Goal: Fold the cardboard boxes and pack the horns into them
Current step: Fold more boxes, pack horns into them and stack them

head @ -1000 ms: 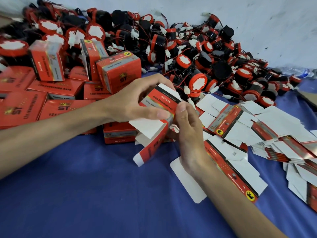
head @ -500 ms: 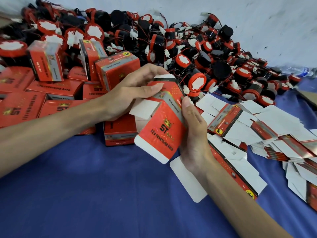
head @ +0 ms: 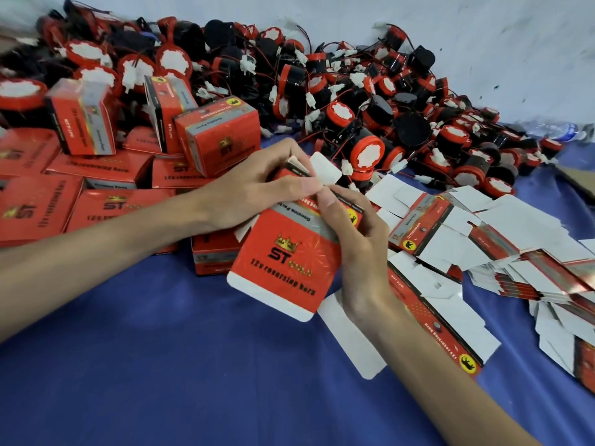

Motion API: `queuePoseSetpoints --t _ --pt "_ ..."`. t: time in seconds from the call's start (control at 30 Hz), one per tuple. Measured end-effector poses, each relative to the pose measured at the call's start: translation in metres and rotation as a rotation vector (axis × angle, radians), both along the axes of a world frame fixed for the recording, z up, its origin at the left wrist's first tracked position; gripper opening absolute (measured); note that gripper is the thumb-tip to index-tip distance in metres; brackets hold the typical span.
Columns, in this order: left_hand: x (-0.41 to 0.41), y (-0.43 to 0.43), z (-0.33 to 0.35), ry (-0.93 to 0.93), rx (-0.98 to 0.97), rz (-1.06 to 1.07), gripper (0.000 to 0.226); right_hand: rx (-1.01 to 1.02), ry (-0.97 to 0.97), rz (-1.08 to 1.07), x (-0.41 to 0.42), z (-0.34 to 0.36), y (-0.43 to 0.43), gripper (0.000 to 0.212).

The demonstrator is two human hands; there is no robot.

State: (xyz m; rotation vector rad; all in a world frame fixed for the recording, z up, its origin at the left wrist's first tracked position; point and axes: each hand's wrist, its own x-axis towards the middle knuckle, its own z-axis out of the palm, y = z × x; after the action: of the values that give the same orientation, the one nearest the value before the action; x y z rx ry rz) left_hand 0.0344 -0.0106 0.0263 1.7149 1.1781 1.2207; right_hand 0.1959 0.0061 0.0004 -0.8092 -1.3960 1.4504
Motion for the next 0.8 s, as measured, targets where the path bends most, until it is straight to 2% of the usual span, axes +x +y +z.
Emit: queuePoseSetpoints --t 0.13,0.2,0.3,0.43,0.6,0.8 --pt "0.0015 -0.0013 0.001 -0.044 0.018 0.055 0.038 -0.106 0.132 0.045 -0.0015 -0.0035 0.0 0.025" --pt "0.0021 -0.0016 0.0014 -0.059 0.021 0.071 0.033 -0.108 0.138 0.051 -0.0018 -0.0031 0.0004 0.033" --pt "0.0021 -0.0005 0.0006 -0.07 0.013 0.082 0.024 -0.078 0.099 0.065 -0.0003 -0.0021 0.0037 0.028" --pt "0.0007 0.0008 -0.0008 -0.059 0.006 0.103 0.037 -0.058 0.104 0.083 0.0022 -0.0023 0.0063 0.019" --pt "0.0028 -0.0015 -0.0003 -0.098 -0.002 0.109 0.019 -0.005 0.132 0.068 0.0024 -0.0036 0.0056 0.018" --pt "0.0045 -0.003 0.0043 -0.031 0.007 0.102 0.037 -0.032 0.061 0.105 0.0021 -0.0039 0.0037 0.021"
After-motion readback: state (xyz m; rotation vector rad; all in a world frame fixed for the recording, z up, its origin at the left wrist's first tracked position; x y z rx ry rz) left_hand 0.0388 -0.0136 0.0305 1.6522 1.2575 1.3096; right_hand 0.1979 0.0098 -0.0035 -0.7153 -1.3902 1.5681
